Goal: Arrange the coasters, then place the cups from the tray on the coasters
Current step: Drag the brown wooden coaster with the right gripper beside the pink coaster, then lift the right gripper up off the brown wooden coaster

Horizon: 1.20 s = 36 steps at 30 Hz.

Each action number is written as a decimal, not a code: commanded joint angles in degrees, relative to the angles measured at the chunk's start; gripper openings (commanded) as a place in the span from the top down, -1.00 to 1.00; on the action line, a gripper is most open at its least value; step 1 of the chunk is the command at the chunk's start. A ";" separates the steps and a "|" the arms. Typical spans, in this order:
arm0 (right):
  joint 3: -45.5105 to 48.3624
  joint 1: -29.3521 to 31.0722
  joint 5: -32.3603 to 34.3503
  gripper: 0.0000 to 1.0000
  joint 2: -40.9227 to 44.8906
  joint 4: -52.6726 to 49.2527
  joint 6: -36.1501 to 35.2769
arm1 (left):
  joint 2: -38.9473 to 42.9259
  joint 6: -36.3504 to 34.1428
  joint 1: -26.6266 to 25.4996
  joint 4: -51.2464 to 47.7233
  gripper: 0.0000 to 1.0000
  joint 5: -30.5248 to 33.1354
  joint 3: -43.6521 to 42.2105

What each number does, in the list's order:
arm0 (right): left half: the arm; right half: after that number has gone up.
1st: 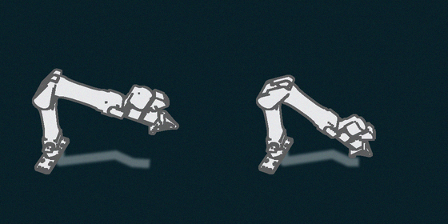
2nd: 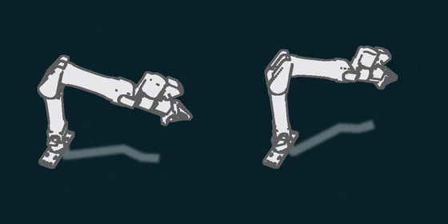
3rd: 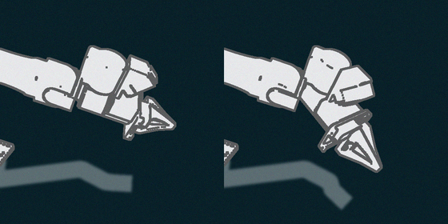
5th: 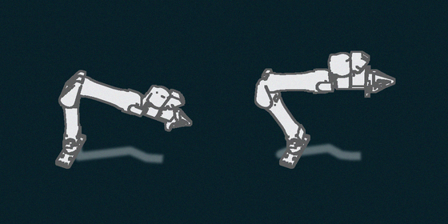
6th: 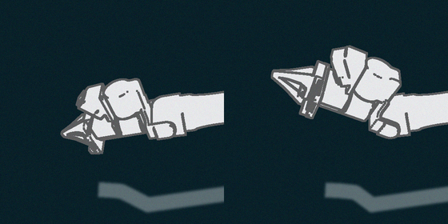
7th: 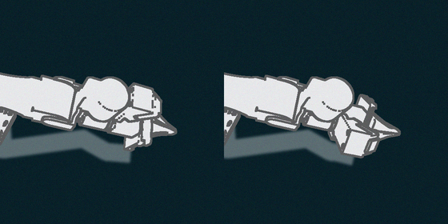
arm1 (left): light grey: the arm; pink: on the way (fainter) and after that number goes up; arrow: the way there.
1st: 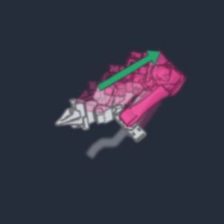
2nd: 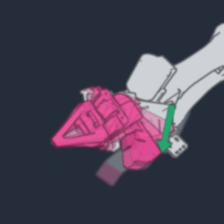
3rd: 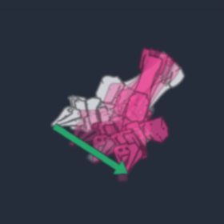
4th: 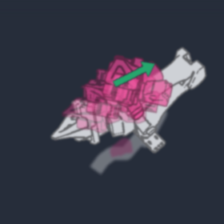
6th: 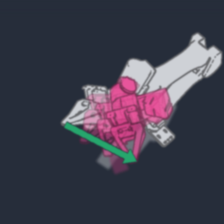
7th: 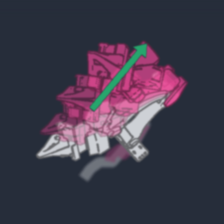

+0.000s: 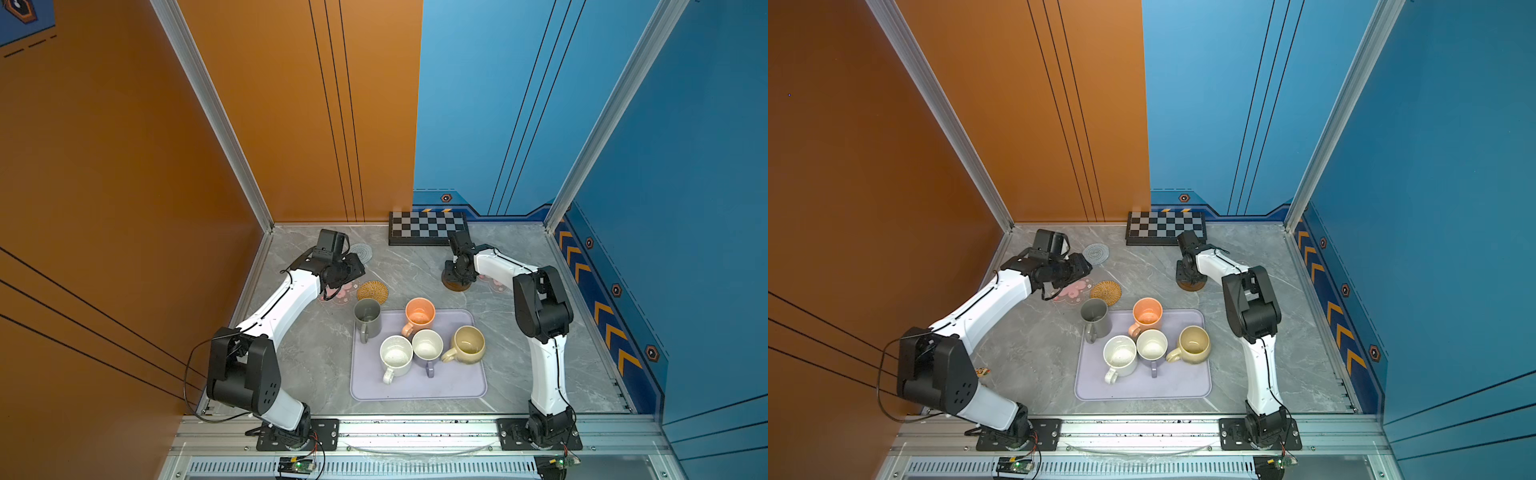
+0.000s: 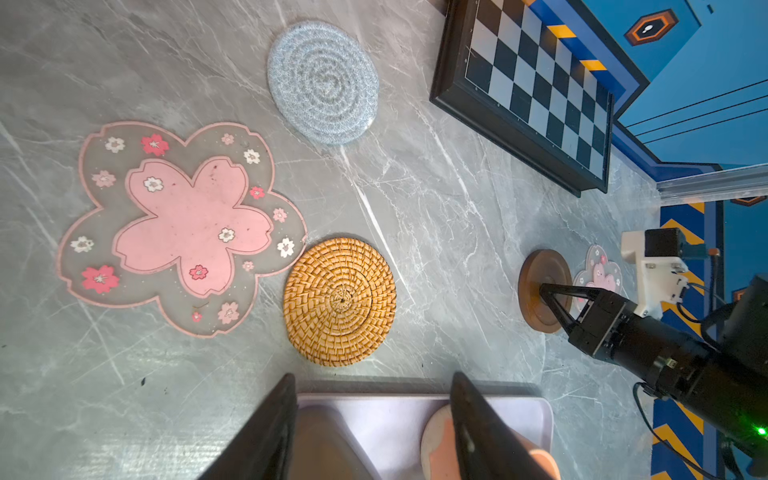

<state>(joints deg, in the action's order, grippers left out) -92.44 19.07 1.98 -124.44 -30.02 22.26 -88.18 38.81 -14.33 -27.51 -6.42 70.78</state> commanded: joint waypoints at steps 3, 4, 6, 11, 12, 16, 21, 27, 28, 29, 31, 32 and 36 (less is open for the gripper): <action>-0.06 -1.59 -0.93 0.66 -0.03 -2.76 -0.22 | 0.33 -1.59 -0.36 -2.06 -0.23 0.81 0.66; -0.41 -1.72 -1.01 0.61 0.22 -2.76 -0.20 | 0.07 -1.78 -0.51 -2.36 -0.24 0.51 1.01; -1.53 -2.03 -1.44 0.51 0.70 -2.76 -0.20 | -0.88 -2.13 -0.60 -3.12 -0.25 0.05 1.86; -3.01 -2.22 -5.67 0.19 2.49 -1.72 0.47 | -2.62 -2.75 -1.53 -4.13 -0.27 0.16 3.52; -2.93 -2.15 -6.54 0.17 3.09 -1.22 0.95 | -2.76 -2.76 -1.66 -4.42 -0.27 0.43 3.61; -3.03 -1.79 -9.51 0.14 5.21 0.48 2.73 | -3.39 -2.91 -1.76 -5.48 -0.28 1.08 4.05; -3.29 -1.62 -10.26 0.09 9.36 0.49 2.72 | -3.75 -3.48 -2.24 -6.99 -0.28 2.87 4.79; -0.40 -1.71 -9.19 -0.04 14.06 0.91 0.03 | -2.27 -5.61 -3.43 -7.00 -0.29 5.00 5.58; 0.40 -1.71 -8.88 -0.06 14.91 1.09 -0.15 | -2.31 -5.88 -3.43 -7.04 -0.29 5.20 5.89; 1.16 -1.74 -8.83 -0.06 15.55 1.19 -0.29 | -2.48 -6.08 -3.34 -7.08 -0.30 5.34 6.15; 2.44 -1.74 -8.43 -0.07 16.79 1.19 -0.71 | -3.15 -6.52 -3.03 -7.07 -0.30 5.35 6.84; 3.22 -1.73 -8.08 -0.08 17.59 1.19 -0.73 | -3.68 -6.73 -2.88 -7.03 -0.30 5.35 7.29; 6.15 -1.73 -6.24 -0.15 20.54 1.26 -0.44 | -7.08 -8.45 -2.94 -6.70 -0.30 7.29 9.76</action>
<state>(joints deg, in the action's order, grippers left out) -88.40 17.30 -6.79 -106.69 -28.45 22.44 -92.44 32.86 -17.26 -33.32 -2.04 78.39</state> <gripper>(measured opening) 0.570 0.650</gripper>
